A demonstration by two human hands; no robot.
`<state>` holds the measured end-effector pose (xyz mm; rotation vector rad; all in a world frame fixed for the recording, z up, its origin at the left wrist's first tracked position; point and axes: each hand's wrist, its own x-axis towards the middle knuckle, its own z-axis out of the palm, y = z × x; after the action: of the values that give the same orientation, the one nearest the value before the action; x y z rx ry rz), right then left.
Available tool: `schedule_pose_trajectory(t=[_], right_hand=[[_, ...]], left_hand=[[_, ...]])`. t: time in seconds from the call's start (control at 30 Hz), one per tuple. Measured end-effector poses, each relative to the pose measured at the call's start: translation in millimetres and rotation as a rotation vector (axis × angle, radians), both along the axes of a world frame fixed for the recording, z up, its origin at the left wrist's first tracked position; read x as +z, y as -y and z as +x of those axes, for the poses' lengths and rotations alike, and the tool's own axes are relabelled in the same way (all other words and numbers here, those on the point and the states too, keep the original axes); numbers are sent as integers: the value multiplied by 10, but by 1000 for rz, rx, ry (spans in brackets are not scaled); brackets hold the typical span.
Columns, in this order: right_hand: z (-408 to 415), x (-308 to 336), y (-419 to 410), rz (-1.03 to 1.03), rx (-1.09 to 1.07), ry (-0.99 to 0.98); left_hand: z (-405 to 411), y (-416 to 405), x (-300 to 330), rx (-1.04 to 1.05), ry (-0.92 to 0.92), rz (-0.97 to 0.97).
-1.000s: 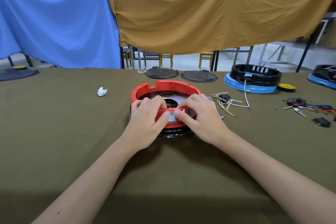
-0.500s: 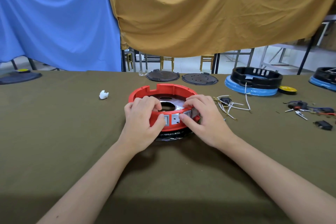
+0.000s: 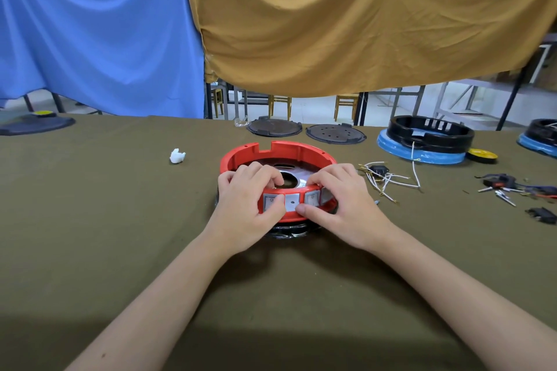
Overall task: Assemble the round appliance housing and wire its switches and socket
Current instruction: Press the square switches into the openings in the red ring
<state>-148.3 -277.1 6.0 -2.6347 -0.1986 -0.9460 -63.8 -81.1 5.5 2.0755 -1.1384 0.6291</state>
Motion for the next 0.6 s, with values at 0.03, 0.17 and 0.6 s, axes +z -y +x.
schedule_pose_trajectory(t=[0.03, 0.17, 0.6], right_hand=[[2, 0, 0, -6, -1, 2], [0, -7, 12, 26, 22, -43], [575, 132, 836, 349, -445, -274]], left_hand=[[4, -2, -3, -1, 6, 5], [33, 2, -14, 9, 17, 3], [116, 74, -91, 96, 48, -5]])
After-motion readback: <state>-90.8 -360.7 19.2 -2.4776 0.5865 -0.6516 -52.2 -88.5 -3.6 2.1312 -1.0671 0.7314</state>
